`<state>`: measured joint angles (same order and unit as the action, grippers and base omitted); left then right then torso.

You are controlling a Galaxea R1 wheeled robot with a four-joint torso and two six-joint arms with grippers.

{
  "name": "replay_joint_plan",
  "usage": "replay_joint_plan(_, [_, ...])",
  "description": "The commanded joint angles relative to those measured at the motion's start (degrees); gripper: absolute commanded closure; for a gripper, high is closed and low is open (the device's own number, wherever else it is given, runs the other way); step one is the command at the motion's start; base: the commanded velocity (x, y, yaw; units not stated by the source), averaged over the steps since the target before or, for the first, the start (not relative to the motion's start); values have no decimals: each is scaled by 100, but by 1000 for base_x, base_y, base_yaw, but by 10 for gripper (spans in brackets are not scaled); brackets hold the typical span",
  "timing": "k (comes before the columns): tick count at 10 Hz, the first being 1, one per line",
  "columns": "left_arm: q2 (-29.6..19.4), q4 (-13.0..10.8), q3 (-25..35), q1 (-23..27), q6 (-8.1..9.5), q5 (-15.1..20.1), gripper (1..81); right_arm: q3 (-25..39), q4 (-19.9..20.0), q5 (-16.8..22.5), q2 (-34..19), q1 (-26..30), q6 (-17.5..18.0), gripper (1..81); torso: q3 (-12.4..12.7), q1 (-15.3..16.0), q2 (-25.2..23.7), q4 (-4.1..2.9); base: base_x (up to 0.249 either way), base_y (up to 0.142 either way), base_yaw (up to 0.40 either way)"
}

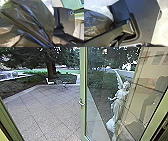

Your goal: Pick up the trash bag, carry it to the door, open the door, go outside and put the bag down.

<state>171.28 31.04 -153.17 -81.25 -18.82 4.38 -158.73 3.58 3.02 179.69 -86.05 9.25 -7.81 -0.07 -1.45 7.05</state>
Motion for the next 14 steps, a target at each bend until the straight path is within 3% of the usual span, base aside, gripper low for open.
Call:
replay_joint_plan(1, [21, -36, 42, 298, -25, 415, 811, 45, -33, 392, 78, 224, -29, 10, 0, 7, 0, 0, 86, 0, 0])
replay_joint_plan(14, [21, -28, 42, 298, -25, 406, 811, 45, -24, 392, 78, 224, -29, 10, 0, 7, -5, 0, 88, 0, 0])
